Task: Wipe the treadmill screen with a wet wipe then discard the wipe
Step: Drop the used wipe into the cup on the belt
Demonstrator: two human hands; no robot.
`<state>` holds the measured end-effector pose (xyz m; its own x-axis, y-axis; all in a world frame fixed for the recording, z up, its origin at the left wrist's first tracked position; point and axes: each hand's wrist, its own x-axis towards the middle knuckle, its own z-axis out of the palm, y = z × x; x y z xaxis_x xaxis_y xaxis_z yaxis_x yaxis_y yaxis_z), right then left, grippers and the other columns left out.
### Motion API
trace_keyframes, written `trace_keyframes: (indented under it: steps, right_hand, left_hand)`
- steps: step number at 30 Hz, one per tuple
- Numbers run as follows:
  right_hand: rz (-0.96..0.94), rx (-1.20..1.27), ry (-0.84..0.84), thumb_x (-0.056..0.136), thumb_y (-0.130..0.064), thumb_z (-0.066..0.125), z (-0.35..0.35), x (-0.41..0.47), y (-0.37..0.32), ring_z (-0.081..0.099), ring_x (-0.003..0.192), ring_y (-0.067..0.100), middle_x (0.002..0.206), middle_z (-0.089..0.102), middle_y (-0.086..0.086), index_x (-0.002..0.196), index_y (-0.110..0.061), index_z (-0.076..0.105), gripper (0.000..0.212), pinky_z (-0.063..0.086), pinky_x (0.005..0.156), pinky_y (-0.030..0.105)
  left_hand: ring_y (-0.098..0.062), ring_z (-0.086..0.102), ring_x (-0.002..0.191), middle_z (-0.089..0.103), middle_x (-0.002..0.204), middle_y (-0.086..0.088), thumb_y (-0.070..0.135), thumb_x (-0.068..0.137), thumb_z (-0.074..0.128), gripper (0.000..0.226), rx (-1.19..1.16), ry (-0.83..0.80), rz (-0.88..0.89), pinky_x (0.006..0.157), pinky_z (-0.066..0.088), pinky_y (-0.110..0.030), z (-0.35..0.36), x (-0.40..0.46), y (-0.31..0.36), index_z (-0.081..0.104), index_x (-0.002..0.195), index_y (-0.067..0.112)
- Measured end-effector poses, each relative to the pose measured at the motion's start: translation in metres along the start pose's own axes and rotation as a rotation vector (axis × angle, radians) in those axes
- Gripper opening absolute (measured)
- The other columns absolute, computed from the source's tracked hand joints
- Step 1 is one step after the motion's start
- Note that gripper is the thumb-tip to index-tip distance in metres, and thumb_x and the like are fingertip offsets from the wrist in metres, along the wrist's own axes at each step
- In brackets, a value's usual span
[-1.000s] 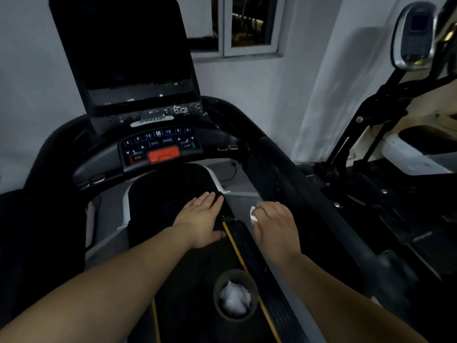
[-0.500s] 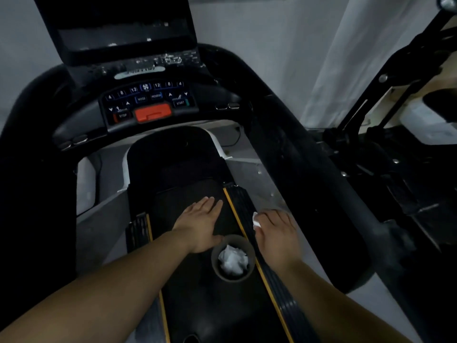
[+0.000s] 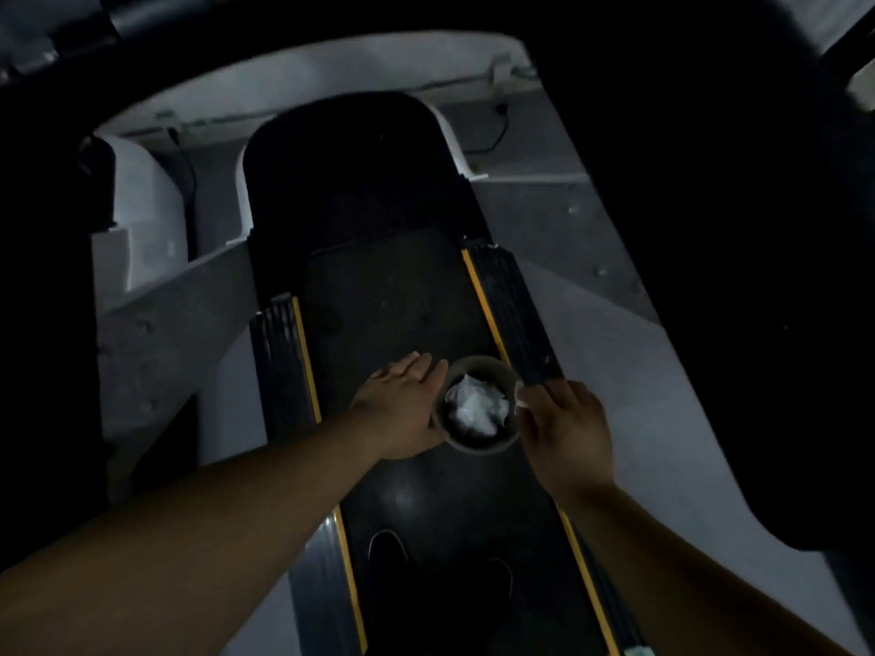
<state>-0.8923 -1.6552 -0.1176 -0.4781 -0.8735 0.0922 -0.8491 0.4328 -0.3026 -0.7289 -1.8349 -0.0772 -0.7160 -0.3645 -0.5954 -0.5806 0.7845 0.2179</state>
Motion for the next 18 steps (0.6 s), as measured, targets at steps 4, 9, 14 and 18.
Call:
trace_keyframes:
  steps: [4,9,14,18]
  right_hand:
    - [-0.008,-0.046,-0.130,0.095,-0.027,0.053,0.057,-0.011,0.018,0.061,0.084,0.034,0.094,0.067,0.010,0.097,-0.018,0.067,0.017,0.050,0.070,0.044]
    - [-0.012,-0.034,-0.270,0.096,-0.026,0.062,0.116,-0.015,0.039,0.064,0.093,0.029,0.101,0.069,0.007,0.105,-0.019,0.065,0.011,0.050,0.078,0.039]
    - [0.020,0.022,-0.259,0.094,-0.024,0.066,0.175,-0.022,0.052,0.062,0.092,0.030,0.098,0.069,0.008,0.102,-0.016,0.064,0.011,0.044,0.078,0.038]
    - [0.025,0.006,-0.295,0.094,-0.024,0.066,0.227,-0.017,0.062,0.064,0.095,0.029,0.101,0.070,0.007,0.103,-0.016,0.064,0.012,0.041,0.079,0.036]
  left_hand:
    - [-0.025,-0.002,0.157,-0.001,0.172,-0.008,0.059,0.094,0.053,0.098,0.035,-0.044,0.046,0.124,0.010,-0.044,0.041,0.033,-0.012,-0.007,0.161,0.021]
    - [-0.028,0.000,0.157,-0.002,0.171,-0.008,0.054,0.092,0.060,0.098,0.045,-0.070,0.062,0.125,0.011,-0.047,0.102,0.082,-0.028,0.000,0.161,0.020]
    - [-0.032,0.006,0.156,0.006,0.171,-0.011,0.050,0.093,0.061,0.096,0.029,-0.035,0.068,0.123,0.013,-0.048,0.160,0.131,-0.040,0.001,0.161,0.019]
    - [-0.037,0.022,0.152,0.021,0.167,-0.016,0.054,0.089,0.060,0.095,0.085,0.028,0.102,0.121,0.025,-0.055,0.212,0.181,-0.055,0.011,0.160,0.015]
